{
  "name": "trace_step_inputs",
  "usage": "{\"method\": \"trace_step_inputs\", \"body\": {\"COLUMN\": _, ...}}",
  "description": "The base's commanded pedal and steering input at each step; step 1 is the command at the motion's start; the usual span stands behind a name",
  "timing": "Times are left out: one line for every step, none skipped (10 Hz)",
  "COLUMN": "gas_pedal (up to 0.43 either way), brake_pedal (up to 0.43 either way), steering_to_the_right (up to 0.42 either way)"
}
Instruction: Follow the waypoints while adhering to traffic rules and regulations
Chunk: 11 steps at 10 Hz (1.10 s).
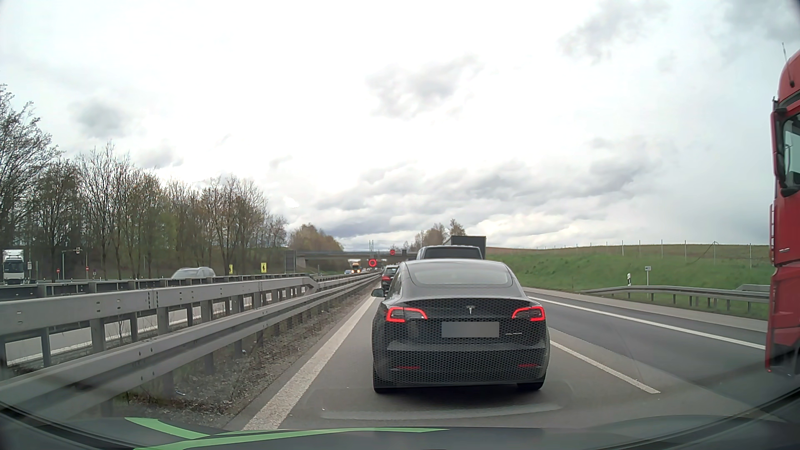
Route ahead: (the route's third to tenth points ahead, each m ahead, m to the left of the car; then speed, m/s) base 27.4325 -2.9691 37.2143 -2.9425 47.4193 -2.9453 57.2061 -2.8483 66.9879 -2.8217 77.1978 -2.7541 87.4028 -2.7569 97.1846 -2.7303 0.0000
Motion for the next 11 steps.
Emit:
{"method": "trace_step_inputs", "body": {"gas_pedal": 0.000, "brake_pedal": 0.317, "steering_to_the_right": -0.007}}
{"method": "trace_step_inputs", "body": {"gas_pedal": 0.000, "brake_pedal": 0.317, "steering_to_the_right": -0.007}}
{"method": "trace_step_inputs", "body": {"gas_pedal": 0.000, "brake_pedal": 0.317, "steering_to_the_right": -0.007}}
{"method": "trace_step_inputs", "body": {"gas_pedal": 0.000, "brake_pedal": 0.317, "steering_to_the_right": -0.007}}
{"method": "trace_step_inputs", "body": {"gas_pedal": 0.000, "brake_pedal": 0.317, "steering_to_the_right": -0.007}}
{"method": "trace_step_inputs", "body": {"gas_pedal": 0.000, "brake_pedal": 0.317, "steering_to_the_right": -0.007}}
{"method": "trace_step_inputs", "body": {"gas_pedal": 0.000, "brake_pedal": 0.317, "steering_to_the_right": -0.007}}
{"method": "trace_step_inputs", "body": {"gas_pedal": 0.000, "brake_pedal": 0.317, "steering_to_the_right": -0.007}}
{"method": "trace_step_inputs", "body": {"gas_pedal": 0.000, "brake_pedal": 0.317, "steering_to_the_right": -0.007}}
{"method": "trace_step_inputs", "body": {"gas_pedal": 0.000, "brake_pedal": 0.317, "steering_to_the_right": -0.007}}
{"method": "trace_step_inputs", "body": {"gas_pedal": 0.000, "brake_pedal": 0.317, "steering_to_the_right": -0.007}}
